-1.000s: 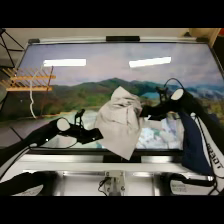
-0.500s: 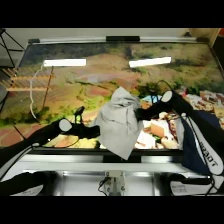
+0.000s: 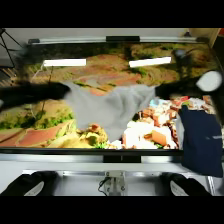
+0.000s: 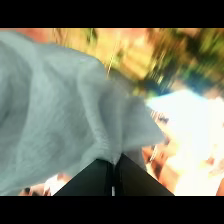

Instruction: Fold the shirts.

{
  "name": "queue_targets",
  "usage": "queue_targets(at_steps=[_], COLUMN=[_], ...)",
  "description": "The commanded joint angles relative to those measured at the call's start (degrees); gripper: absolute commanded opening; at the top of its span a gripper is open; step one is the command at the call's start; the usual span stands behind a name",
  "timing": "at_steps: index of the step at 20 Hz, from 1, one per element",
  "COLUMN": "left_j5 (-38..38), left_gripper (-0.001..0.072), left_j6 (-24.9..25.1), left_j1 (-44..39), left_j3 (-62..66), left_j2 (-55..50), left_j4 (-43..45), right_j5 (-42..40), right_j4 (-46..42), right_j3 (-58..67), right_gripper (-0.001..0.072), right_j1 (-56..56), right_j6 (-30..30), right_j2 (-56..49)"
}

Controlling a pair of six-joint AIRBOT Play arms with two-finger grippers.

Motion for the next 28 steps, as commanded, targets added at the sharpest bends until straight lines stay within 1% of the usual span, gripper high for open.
queue_targets(at_steps=[1,3,5,7,9,10,12,13,14,16,17,18,20,21,24,26,28], left_j5=[-0.33,0.66,0.66,2.14,1.11,-1.38,-7.76,-10.54,-12.41,-12.50,-12.33,-11.78,-7.69,-4.42,6.29,11.65,12.83], left_gripper=[0.0039,0.0039,0.0039,0.0039,0.0039,0.0039,0.0039,0.0039,0.0040,0.0040,0.0040,0.0040,0.0040,0.0040,0.0040,0.0040,0.0040], left_j6=[-1.33,-5.33,-7.76,-10.38,-10.54,-10.56,-11.47,-12.02,-12.04,-12.02,-12.02,-12.15,-13.31,-13.29,-13.29,-13.29,-12.98], left_j1=[6.71,9.20,10.99,12.11,12.26,12.26,12.26,12.26,12.26,12.26,12.26,12.24,12.13,12.13,12.13,12.13,12.13], left_j3=[17.68,23.67,26.45,26.82,26.80,26.77,25.68,24.46,22.56,17.07,13.40,9.33,1.03,-2.99,-13.88,-18.08,-19.28], left_j2=[10.29,13.49,15.98,17.73,18.14,17.92,17.25,16.94,16.65,16.31,15.91,15.41,14.53,14.03,11.67,9.29,6.54], left_j4=[5.46,5.49,5.73,5.73,8.48,11.43,16.24,17.64,18.32,18.32,18.29,18.18,15.43,13.11,6.49,2.73,1.25], right_j5=[-8.87,-17.38,-23.52,-23.58,-19.58,-16.44,-7.72,-3.04,2.58,11.43,13.46,13.53,9.57,6.19,-8.72,-17.05,-22.12], right_j4=[-3.54,-3.93,-4.00,-4.70,-7.10,-9.55,-15.32,-16.79,-17.05,-16.44,-15.96,-15.32,-15.04,-15.06,-14.67,-14.19,-9.31], right_j3=[9.97,12.61,12.96,12.96,12.96,12.96,12.94,12.94,12.92,11.34,9.53,6.71,0.04,-3.56,-14.29,-16.22,-16.22], right_gripper=[0.0071,0.0071,0.0071,0.0071,0.0071,0.0071,0.0071,0.0071,0.0071,0.0072,0.0072,0.0072,0.0072,0.0072,0.0072,0.0074,0.0080], right_j1=[-2.43,-2.47,-2.47,-2.47,-2.47,-2.47,-2.47,-2.47,-2.47,-2.47,-2.45,-2.47,-2.45,-2.45,-2.47,-2.47,-2.47], right_j6=[-0.57,-0.57,0.35,2.32,3.48,4.07,6.82,8.26,8.46,8.50,8.50,8.48,9.22,11.02,20.44,25.29,31.15], right_j2=[14.86,22.43,28.41,32.41,34.47,34.69,33.94,32.96,31.52,27.69,25.66,23.28,18.03,15.17,4.22,-4.17,-10.84])
